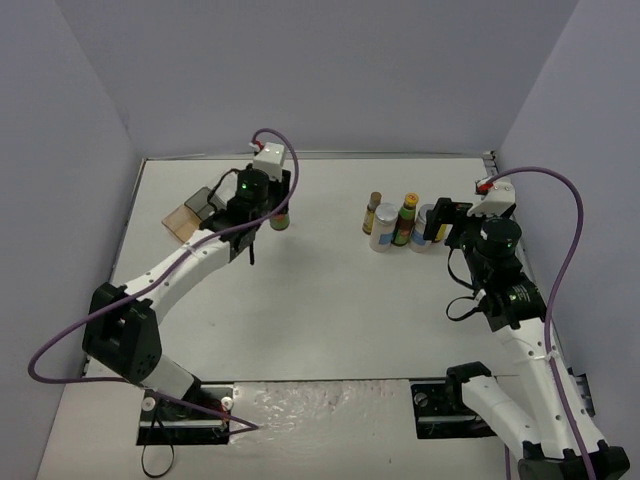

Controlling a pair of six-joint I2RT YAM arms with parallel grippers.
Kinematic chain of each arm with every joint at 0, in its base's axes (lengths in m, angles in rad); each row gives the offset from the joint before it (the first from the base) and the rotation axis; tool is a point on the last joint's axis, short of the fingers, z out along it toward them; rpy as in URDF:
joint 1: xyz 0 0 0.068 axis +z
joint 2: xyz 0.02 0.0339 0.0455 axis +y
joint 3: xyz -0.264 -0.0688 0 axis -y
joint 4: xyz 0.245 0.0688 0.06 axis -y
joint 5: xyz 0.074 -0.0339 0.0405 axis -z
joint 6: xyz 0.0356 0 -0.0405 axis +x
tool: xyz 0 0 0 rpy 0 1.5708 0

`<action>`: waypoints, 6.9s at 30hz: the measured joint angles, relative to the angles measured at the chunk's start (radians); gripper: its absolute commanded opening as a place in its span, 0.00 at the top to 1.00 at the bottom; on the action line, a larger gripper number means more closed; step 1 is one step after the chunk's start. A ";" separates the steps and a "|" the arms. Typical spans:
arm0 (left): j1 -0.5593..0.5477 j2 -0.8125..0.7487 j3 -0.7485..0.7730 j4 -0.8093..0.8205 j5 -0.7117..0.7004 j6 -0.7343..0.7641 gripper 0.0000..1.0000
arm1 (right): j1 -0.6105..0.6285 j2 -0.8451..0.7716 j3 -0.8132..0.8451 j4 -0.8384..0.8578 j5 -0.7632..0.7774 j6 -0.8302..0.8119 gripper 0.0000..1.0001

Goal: Organize the condiment bottles

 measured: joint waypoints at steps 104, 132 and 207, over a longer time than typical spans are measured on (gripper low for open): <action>0.361 -0.263 -0.152 -0.334 0.267 0.010 0.03 | 0.000 0.529 0.108 0.229 -0.088 0.028 0.15; 0.311 -0.499 -0.407 -0.371 0.183 0.013 0.03 | 0.006 0.704 0.011 0.516 -0.094 -0.044 0.50; 0.293 -0.482 -0.424 -0.341 0.187 0.009 0.03 | 0.654 0.928 0.265 0.489 -0.157 -0.111 0.45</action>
